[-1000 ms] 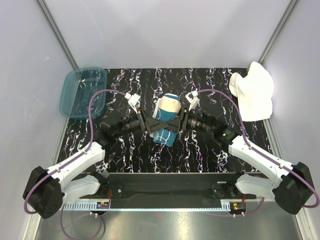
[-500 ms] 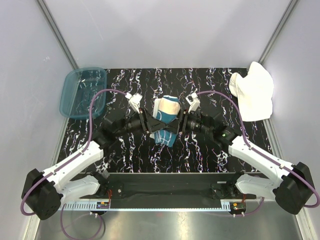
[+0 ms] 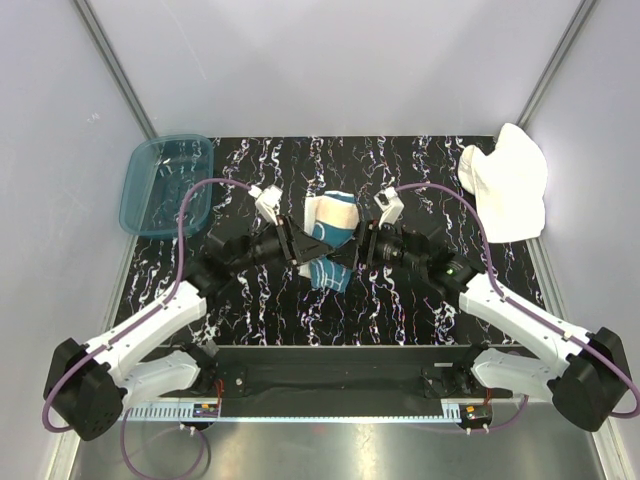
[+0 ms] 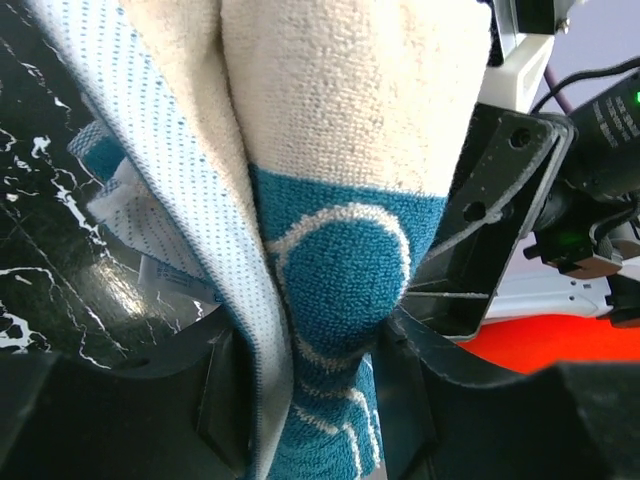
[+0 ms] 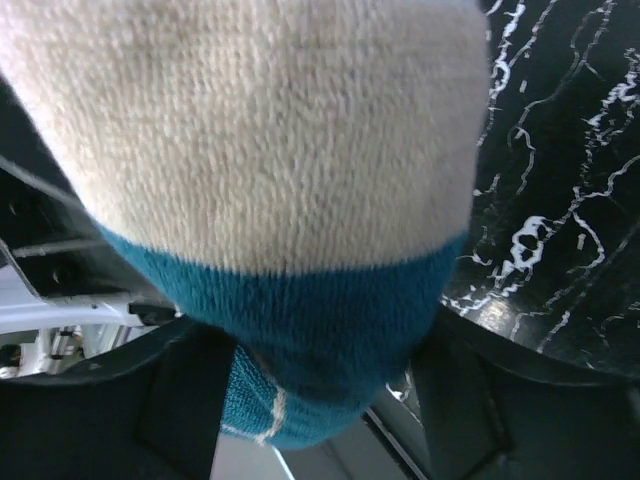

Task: Roll the towels
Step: Place the rolled towel into the container

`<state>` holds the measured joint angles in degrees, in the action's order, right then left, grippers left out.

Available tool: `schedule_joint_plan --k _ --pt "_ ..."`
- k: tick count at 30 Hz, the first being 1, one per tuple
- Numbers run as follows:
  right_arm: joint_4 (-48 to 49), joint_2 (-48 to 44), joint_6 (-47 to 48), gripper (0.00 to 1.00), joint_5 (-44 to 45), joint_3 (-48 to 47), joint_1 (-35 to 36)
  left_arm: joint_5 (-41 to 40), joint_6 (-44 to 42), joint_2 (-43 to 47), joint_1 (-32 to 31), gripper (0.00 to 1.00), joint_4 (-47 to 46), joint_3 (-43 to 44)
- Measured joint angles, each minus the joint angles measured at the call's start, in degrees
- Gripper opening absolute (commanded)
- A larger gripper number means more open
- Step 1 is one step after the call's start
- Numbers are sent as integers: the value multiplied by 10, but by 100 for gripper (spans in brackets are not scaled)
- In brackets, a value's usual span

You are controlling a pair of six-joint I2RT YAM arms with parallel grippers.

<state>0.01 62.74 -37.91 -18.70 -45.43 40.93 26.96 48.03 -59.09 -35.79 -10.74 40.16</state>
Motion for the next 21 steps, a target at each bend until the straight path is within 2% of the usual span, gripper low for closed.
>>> schedule_joint_plan --k 7,15,18,21 --pt "-23 -27 21 89 -23 0 12 -31 24 -3 51 0 -5 0" --pt "-42 -40 28 95 -32 0 17 -22 45 -20 79 0 -54 0" --pt "-62 -57 32 96 -14 0 18 -6 56 -21 123 0 -67 0" --pt "-78 -75 34 96 7 0 18 16 80 -24 207 0 -99 0"
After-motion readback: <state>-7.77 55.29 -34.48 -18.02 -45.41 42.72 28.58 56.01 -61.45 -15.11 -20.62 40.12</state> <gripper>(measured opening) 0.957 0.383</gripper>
